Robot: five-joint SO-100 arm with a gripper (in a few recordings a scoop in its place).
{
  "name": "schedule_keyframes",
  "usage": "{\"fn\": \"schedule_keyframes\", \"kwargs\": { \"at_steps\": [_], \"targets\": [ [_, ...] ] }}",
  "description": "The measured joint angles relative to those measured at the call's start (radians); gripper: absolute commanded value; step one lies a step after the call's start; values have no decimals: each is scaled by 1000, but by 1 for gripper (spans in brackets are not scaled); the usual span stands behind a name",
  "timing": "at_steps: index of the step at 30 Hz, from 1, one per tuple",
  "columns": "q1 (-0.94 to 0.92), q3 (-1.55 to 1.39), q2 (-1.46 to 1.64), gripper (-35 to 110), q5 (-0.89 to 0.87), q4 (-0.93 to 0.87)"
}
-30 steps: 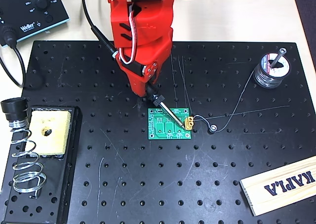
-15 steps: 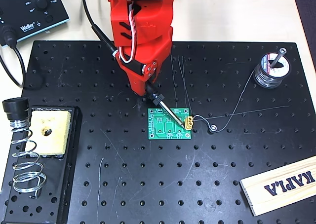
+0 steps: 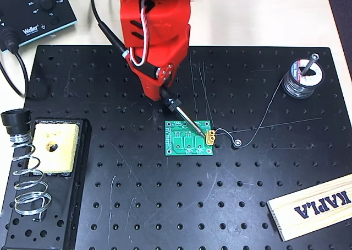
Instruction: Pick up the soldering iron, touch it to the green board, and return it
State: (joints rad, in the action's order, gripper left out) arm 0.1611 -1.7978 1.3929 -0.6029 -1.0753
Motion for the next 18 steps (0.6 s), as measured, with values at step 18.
{"fn": "schedule_keyframes", "kwargs": {
  "at_steps": [18],
  "targets": [
    [-448,523,98,0,331,-505]
  ]
}}
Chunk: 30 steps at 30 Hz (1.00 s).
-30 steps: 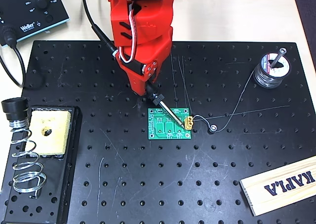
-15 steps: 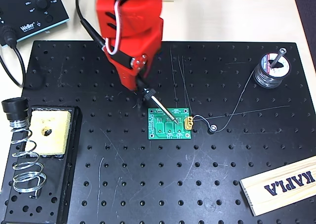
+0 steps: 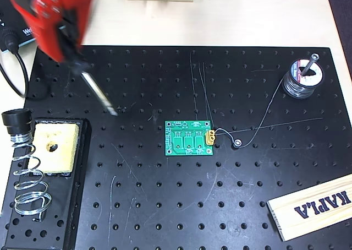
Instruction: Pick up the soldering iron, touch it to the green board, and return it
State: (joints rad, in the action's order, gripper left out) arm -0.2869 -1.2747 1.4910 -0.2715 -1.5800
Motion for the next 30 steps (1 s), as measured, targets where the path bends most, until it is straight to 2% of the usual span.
{"fn": "schedule_keyframes", "kwargs": {
  "at_steps": [4,11,22,30],
  "targets": [
    [-103,141,-14,0,25,-98],
    [-253,258,-104,0,77,-110],
    [-267,479,-336,0,91,-118],
    [-224,548,-383,0,66,-141]
  ]
}}
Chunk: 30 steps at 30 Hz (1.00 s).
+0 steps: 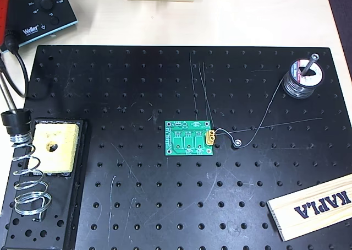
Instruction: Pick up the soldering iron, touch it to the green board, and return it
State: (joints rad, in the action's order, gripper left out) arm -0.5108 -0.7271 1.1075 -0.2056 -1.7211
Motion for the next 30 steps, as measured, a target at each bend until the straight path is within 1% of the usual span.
{"fn": "schedule_keyframes", "kwargs": {
  "at_steps": [8,12,17,21,24,30],
  "targets": [
    [138,67,-84,0,-138,-21],
    [179,95,-109,0,-221,-44],
    [204,100,-140,0,-273,-49],
    [209,118,-164,0,-275,-58],
    [210,43,-126,0,-262,-57],
    [207,-149,-38,0,-143,40]
  ]
}}
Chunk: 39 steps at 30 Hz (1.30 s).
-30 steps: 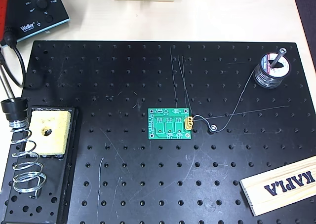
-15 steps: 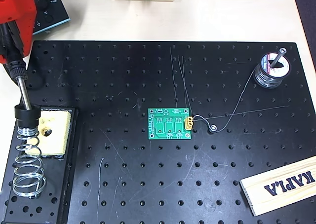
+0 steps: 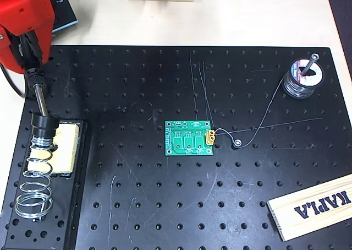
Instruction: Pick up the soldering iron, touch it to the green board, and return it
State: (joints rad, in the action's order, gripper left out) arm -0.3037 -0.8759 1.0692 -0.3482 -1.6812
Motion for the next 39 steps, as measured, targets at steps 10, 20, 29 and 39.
{"fn": "schedule_keyframes", "kwargs": {
  "at_steps": [10,20,29,39],
  "targets": [
    [-11,-40,89,0,199,98],
    [-5,46,103,0,110,98],
    [26,239,49,0,132,74],
    [69,433,-72,0,273,58]
  ]
}}
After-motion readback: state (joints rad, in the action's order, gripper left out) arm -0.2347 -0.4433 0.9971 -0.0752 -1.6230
